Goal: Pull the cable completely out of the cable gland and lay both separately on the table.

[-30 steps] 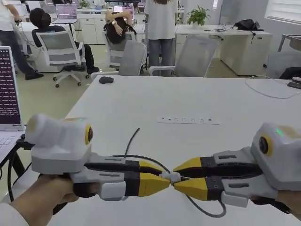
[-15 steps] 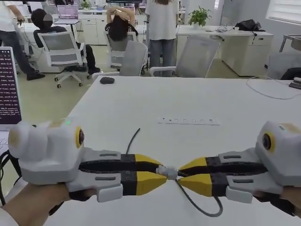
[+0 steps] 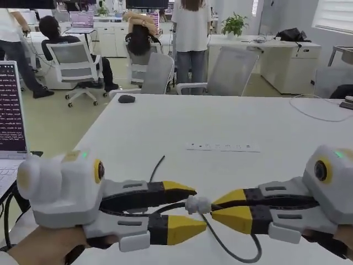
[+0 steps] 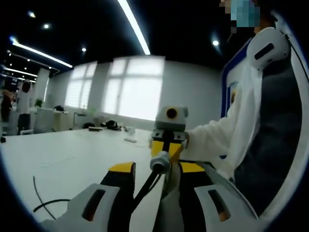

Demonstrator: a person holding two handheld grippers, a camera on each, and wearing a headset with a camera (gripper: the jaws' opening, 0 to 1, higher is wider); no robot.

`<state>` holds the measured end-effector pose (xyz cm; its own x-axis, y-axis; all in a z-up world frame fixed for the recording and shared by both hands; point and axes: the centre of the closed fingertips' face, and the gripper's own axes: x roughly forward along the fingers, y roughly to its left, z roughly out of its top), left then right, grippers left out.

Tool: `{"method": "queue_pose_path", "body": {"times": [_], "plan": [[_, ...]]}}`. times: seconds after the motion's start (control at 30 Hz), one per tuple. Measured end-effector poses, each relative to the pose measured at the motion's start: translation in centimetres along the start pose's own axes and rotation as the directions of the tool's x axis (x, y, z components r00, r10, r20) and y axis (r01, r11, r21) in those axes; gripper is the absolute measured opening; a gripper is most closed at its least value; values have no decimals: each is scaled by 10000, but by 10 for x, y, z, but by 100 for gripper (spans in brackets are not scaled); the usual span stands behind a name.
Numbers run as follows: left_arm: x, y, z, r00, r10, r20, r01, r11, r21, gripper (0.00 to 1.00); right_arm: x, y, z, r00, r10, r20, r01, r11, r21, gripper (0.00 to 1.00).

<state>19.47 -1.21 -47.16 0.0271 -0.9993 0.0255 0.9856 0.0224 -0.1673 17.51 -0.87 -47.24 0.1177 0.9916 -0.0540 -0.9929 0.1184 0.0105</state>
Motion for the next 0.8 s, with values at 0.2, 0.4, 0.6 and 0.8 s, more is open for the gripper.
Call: {"method": "queue_pose_path", "body": {"times": [0.2,0.4,0.6,0.8], "plan": [[5,0,0,9997,-221,51,223,9993,-288,24,-1,1,-1,10000,25,7,-25,10000,61,1],[8,-5,-3,9987,-512,33,513,9962,-702,17,-3,-2,-6,9999,-90,-64,93,9990,429,1],[10,-2,-14,9992,-107,-375,78,9970,-776,16,-5,-6,-20,9969,-237,-747,262,9991,335,2],[7,-2,-24,9980,-13,-634,-18,9989,-477,16,-3,-4,-36,9889,-174,-1476,175,9998,-11,2]]}}
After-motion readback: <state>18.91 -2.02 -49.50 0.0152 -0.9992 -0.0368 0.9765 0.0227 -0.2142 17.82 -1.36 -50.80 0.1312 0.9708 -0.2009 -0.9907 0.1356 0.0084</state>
